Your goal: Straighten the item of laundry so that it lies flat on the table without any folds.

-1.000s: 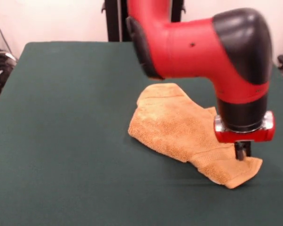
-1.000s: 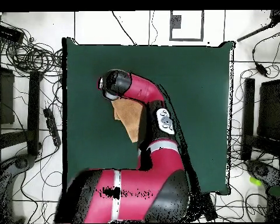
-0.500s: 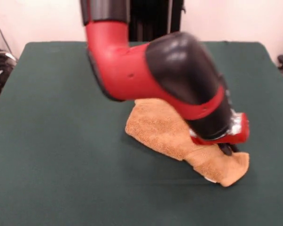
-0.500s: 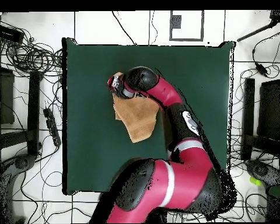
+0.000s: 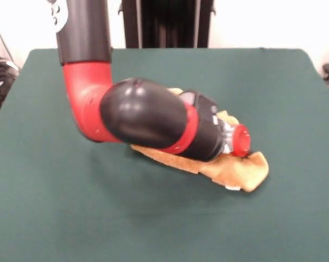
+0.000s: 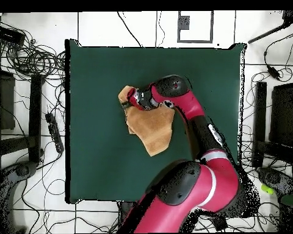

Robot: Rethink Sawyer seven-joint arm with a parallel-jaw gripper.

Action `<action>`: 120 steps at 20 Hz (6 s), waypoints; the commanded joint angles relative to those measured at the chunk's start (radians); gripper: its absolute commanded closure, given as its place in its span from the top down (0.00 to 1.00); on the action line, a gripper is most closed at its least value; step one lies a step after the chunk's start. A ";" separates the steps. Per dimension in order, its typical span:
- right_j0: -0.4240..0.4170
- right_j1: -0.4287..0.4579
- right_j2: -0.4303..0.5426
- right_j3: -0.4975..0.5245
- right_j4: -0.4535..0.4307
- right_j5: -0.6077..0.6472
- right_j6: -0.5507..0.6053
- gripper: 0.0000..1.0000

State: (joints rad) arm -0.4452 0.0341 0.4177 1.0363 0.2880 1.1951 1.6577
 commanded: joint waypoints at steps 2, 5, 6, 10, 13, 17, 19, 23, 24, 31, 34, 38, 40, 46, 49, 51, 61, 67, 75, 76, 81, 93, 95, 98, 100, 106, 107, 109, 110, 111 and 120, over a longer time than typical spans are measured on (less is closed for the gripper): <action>-0.022 0.204 0.126 -0.091 -0.097 0.275 -0.340 0.00; -0.034 0.227 0.148 -0.092 -0.107 0.275 -0.353 0.00; -0.038 0.234 0.154 -0.090 -0.111 0.273 -0.357 0.00; -0.048 0.250 0.169 -0.081 -0.127 0.240 -0.380 0.00; -0.045 0.269 0.179 -0.116 -0.140 0.265 -0.392 0.00; -0.035 0.311 0.201 -0.208 -0.162 0.353 -0.426 0.00; -0.028 0.336 0.220 -0.265 -0.173 0.410 -0.460 0.00; -0.027 0.370 0.263 -0.334 -0.209 0.470 -0.559 0.00; -0.028 0.369 0.268 -0.334 -0.217 0.466 -0.576 0.00; -0.054 0.250 0.274 -0.195 -0.312 0.182 -0.696 0.00; -0.027 0.152 0.249 -0.147 -0.405 0.017 -0.721 0.00; 0.039 0.054 0.200 -0.112 -0.473 -0.084 -0.571 0.00; 0.063 0.016 0.194 -0.081 -0.492 -0.141 -0.489 0.00; 0.154 -0.032 0.202 -0.117 -0.480 -0.201 -0.275 0.00; 0.240 -0.025 0.155 -0.270 -0.481 -0.093 -0.170 0.00; 0.291 -0.005 0.134 -0.383 -0.487 -0.018 -0.132 0.00; 0.368 -0.026 0.041 -0.422 -0.498 -0.012 -0.030 0.00; 0.346 -0.037 0.014 -0.361 -0.483 0.029 -0.113 0.00; 0.326 -0.052 -0.012 -0.309 -0.459 0.026 -0.138 0.00; 0.325 -0.050 -0.013 -0.311 -0.455 0.033 -0.138 0.00; 0.314 -0.074 -0.025 -0.256 -0.421 0.114 -0.134 0.00; 0.338 -0.203 -0.120 -0.060 -0.345 0.192 -0.044 0.00; 0.340 -0.205 -0.126 -0.059 -0.337 0.200 -0.047 0.00; 0.343 -0.212 -0.135 -0.044 -0.323 0.181 -0.049 0.00; 0.350 -0.222 -0.157 -0.022 -0.300 0.149 0.023 0.00; 0.357 -0.199 -0.166 -0.054 -0.310 0.115 -0.044 0.00; 0.357 -0.199 -0.168 -0.054 -0.312 0.112 -0.052 0.00; 0.353 -0.207 -0.166 -0.034 -0.304 0.067 -0.053 0.00; 0.356 -0.205 -0.173 -0.035 -0.298 0.078 -0.049 1.00; 0.357 -0.203 -0.174 -0.038 -0.299 0.073 -0.048 1.00; 0.363 -0.185 -0.173 -0.067 -0.308 0.059 -0.058 1.00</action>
State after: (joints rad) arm -0.1290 -0.1744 0.2434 0.8588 -0.0590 1.2969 1.3163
